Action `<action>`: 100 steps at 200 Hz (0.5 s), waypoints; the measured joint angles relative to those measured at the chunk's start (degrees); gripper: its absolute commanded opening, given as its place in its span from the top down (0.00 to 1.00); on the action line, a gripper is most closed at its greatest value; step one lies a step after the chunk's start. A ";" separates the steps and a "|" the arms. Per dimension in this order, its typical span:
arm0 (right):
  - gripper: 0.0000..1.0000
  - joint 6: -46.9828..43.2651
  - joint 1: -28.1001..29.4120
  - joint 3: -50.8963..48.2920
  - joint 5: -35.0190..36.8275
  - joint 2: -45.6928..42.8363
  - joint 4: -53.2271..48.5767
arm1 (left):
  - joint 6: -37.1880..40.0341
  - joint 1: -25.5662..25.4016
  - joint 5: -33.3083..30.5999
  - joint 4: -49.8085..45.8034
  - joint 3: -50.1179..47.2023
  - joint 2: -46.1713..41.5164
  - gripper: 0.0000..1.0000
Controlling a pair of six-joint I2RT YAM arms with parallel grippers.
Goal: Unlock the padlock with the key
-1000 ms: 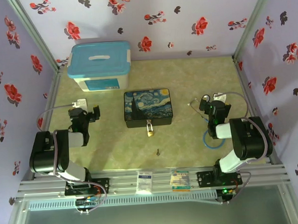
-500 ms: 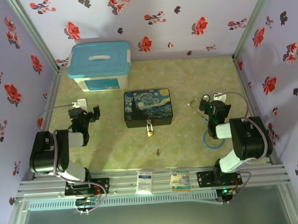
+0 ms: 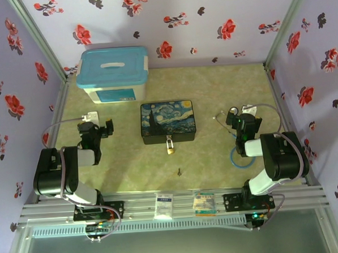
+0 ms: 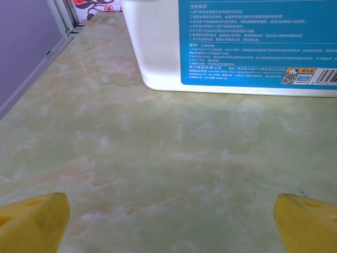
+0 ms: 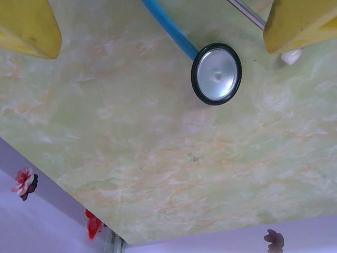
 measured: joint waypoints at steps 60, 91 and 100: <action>0.01 0.00 -0.63 0.04 -0.87 0.00 0.00 | 0.00 0.63 0.02 0.00 0.00 0.00 0.00; 0.01 0.00 -0.63 0.04 -1.07 0.00 0.00 | -0.04 0.66 0.04 -0.07 0.00 -0.04 0.00; 0.01 0.02 -0.63 0.04 -1.03 -0.13 -0.07 | -0.02 0.72 0.04 -1.11 0.00 -0.81 0.00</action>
